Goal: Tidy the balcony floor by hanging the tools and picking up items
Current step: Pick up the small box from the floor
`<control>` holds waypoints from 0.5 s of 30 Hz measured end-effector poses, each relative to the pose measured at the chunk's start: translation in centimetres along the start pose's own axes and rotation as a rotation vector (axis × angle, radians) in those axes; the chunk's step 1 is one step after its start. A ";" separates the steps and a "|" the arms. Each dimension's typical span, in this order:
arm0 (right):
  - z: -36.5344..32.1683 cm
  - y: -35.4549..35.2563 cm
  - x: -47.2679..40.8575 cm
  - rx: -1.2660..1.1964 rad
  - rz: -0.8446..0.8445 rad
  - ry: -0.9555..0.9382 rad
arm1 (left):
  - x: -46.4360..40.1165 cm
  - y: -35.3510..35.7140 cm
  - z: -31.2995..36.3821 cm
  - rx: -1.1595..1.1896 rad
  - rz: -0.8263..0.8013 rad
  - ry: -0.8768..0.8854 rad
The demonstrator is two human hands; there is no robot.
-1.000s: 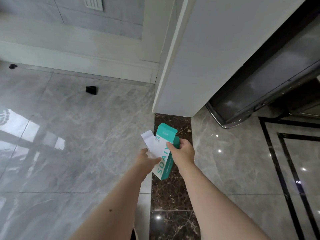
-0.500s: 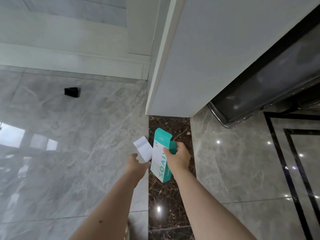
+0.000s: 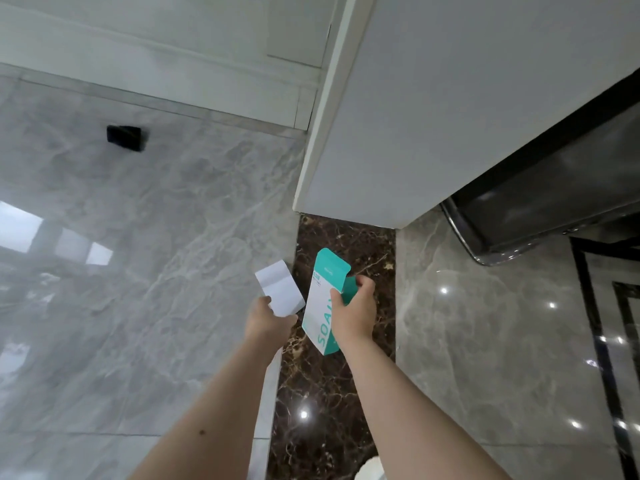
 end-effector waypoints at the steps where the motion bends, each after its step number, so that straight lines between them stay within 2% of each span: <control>1: 0.5 0.3 -0.9 0.012 0.003 -0.010 | -0.9 0.5 -0.7 0.009 0.012 -0.001; 8: 2.9 2.6 -6.0 0.060 0.036 -0.087 | -5.7 3.6 -4.3 0.047 0.073 -0.012; 11: 3.6 4.2 -8.5 0.147 0.018 -0.097 | -8.2 4.1 -4.6 0.058 0.114 -0.004; 15: 4.1 6.8 -11.9 0.290 -0.018 -0.094 | -11.5 4.7 -4.7 -0.039 0.165 0.025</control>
Point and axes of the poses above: each hand's wrist, its own x-axis away from the middle knuckle, its own y-axis out of the palm, z = x × y, the point moved 7 cm from there along -x, towards the middle knuckle, and after that the axes turned 2 degrees about -z, right-handed, at the moved point
